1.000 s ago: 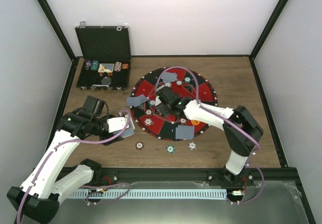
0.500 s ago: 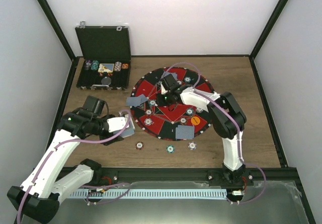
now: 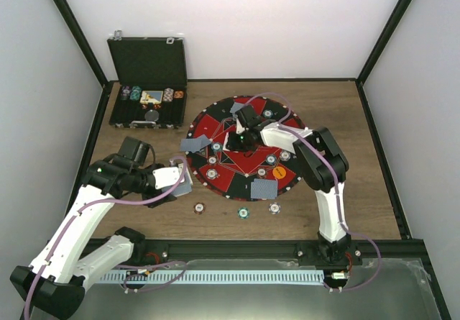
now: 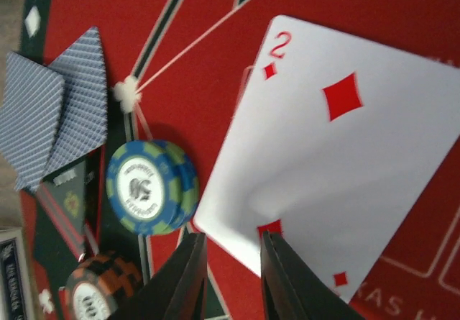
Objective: Distribute texas hold em gaming equipment
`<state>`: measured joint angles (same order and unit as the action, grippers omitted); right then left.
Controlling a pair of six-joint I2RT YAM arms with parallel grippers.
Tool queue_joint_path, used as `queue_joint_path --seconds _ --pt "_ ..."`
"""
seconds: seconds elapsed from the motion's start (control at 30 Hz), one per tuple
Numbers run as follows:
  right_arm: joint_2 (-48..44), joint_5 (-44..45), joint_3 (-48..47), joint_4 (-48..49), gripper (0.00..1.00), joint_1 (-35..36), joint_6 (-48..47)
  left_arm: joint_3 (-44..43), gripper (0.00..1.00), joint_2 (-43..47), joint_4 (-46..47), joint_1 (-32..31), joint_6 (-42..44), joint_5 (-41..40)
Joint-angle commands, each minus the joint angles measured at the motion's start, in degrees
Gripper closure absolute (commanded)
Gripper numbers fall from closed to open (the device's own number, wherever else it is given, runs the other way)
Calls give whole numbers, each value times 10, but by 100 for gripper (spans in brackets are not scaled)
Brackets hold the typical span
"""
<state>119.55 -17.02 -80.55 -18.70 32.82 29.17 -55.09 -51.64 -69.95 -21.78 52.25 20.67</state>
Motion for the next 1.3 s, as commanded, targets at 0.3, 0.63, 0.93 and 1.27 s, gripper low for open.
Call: queue_joint_path --seconds 0.3,0.63,0.93,1.27 --pt "-234 -171 121 101 27 22 91 -11 92 4 5 1 -3 17" --pt "-359 -215 283 250 13 150 232 -3 92 1 12 1 2 24" --pt "-333 -235 290 339 14 207 286 -3 92 -3 14 1 3 24" --pt "-257 -261 232 363 19 226 303 -4 92 -2 16 1 3 27"
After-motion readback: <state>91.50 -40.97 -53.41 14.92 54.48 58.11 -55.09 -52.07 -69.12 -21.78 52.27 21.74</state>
